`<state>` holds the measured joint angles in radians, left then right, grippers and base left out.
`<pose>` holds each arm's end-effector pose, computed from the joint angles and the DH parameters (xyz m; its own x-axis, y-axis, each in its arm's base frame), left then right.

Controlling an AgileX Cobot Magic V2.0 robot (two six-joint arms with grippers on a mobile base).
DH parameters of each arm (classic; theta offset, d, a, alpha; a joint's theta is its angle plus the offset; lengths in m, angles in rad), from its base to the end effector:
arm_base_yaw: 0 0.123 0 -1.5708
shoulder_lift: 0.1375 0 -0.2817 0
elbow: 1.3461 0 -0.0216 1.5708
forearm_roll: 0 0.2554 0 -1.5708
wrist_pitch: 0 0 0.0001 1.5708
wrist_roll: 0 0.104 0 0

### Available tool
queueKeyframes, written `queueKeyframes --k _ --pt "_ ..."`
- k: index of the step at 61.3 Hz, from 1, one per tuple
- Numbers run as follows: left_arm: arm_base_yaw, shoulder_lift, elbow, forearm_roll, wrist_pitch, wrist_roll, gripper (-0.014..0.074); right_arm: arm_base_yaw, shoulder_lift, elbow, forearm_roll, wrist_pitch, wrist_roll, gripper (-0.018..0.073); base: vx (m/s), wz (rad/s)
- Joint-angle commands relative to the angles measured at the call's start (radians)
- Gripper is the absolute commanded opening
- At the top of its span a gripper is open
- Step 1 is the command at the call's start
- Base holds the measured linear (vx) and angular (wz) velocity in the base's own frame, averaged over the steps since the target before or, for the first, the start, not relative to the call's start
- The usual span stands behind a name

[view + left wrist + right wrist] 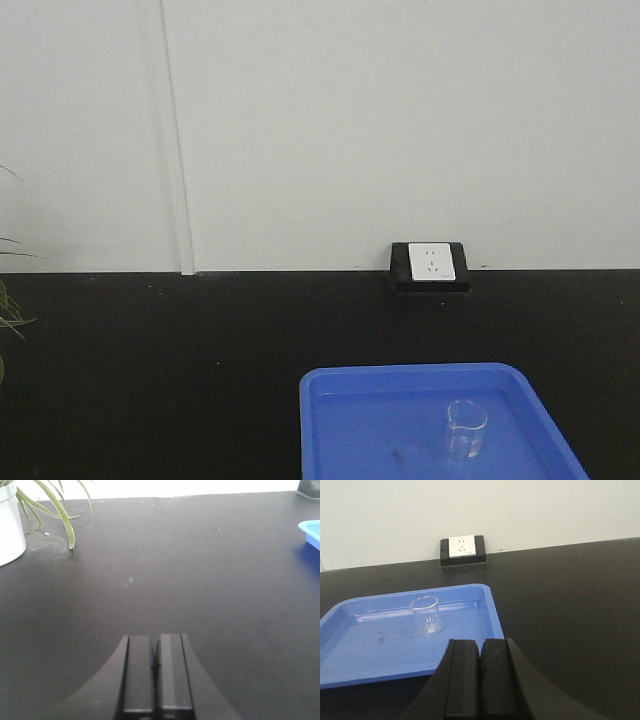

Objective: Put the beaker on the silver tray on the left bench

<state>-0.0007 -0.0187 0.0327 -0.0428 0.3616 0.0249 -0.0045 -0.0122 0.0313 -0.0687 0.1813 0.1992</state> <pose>0.0731 -0.0016 0.1670 -0.2843 -0.0149 -0.9586 0.0109 0.9998 -0.0188 0.0772 -0.0016 0.1853 -0.1094 0.1317 -0.9852 0.0314 0.9911 0.1290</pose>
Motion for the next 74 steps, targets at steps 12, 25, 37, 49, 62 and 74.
queueKeyframes --k 12,25,37,49,62,74 --pt "-0.004 -0.009 0.02 -0.008 -0.079 -0.001 0.0001 -0.005 -0.01 0.005 -0.006 -0.085 -0.012 -0.0011 0.0 0.0" --pt "-0.004 -0.009 0.02 -0.008 -0.079 -0.001 0.0001 -0.005 -0.01 0.005 -0.006 -0.085 -0.012 -0.0011 0.0 0.0" --pt "-0.004 -0.009 0.02 -0.008 -0.079 -0.001 0.0001 -0.005 -0.01 0.005 -0.006 -0.085 -0.012 -0.0011 0.0 0.0" --pt "-0.004 -0.009 0.02 -0.008 -0.079 -0.001 0.0001 -0.005 -0.01 0.005 -0.006 -0.092 -0.012 -0.0011 0.0 0.0" --pt "-0.004 -0.008 0.02 -0.008 -0.079 -0.001 0.0001 -0.005 -0.01 0.005 -0.006 -0.094 -0.015 -0.0011 0.0 0.0" --pt "-0.004 -0.008 0.02 -0.008 -0.079 -0.001 0.0001 -0.005 -0.01 0.005 -0.006 -0.212 -0.014 -0.0011 0.0 0.0"
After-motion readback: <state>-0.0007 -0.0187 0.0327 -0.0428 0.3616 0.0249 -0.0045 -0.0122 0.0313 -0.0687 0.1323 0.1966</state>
